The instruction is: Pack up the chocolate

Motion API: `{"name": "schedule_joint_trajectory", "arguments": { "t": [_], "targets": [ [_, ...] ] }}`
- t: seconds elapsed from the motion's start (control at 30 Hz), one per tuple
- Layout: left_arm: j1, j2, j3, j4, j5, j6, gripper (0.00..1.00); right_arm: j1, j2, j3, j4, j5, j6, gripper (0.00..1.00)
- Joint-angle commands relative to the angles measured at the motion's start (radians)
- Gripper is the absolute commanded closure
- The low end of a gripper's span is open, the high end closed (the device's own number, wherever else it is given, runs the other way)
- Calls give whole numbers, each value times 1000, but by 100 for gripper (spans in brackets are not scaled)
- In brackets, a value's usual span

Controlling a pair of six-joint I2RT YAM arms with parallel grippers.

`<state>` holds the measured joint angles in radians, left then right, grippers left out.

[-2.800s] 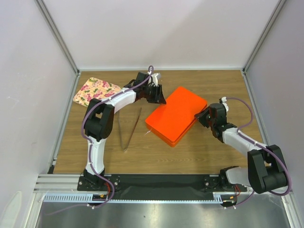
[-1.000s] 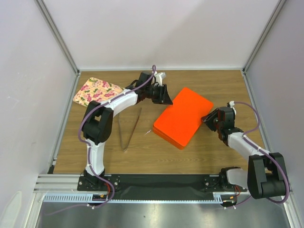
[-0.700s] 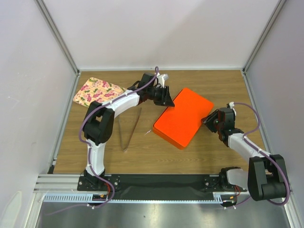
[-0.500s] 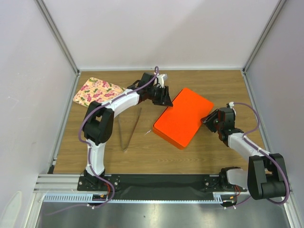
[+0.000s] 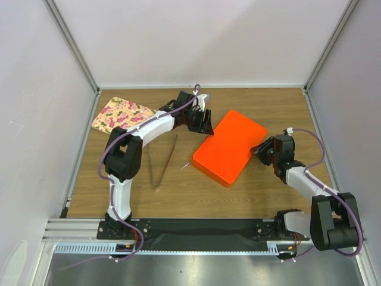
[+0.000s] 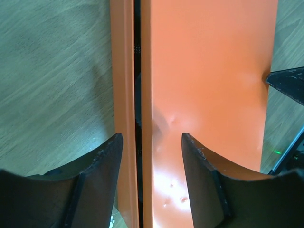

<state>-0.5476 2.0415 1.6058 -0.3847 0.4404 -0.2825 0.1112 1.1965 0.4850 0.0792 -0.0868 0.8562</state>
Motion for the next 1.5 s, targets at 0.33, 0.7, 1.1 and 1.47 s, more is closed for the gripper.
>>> {"name": "schedule_joint_trajectory", "arguments": {
  "t": [0.33,0.7,1.1,1.47],
  "targets": [
    [0,17,2,6,54,46,43,50,-2,21,76,-16,32,68],
    [0,45,-61,50,12,5,62,56,8,35,47,2,17,69],
    [0,49,-147,92,-35,-37,74,61,55,3,31,22,-14,74],
    [20,22,-66,12,-38,-76,69,64,51,7,-15,53,-34,74]
  ]
}}
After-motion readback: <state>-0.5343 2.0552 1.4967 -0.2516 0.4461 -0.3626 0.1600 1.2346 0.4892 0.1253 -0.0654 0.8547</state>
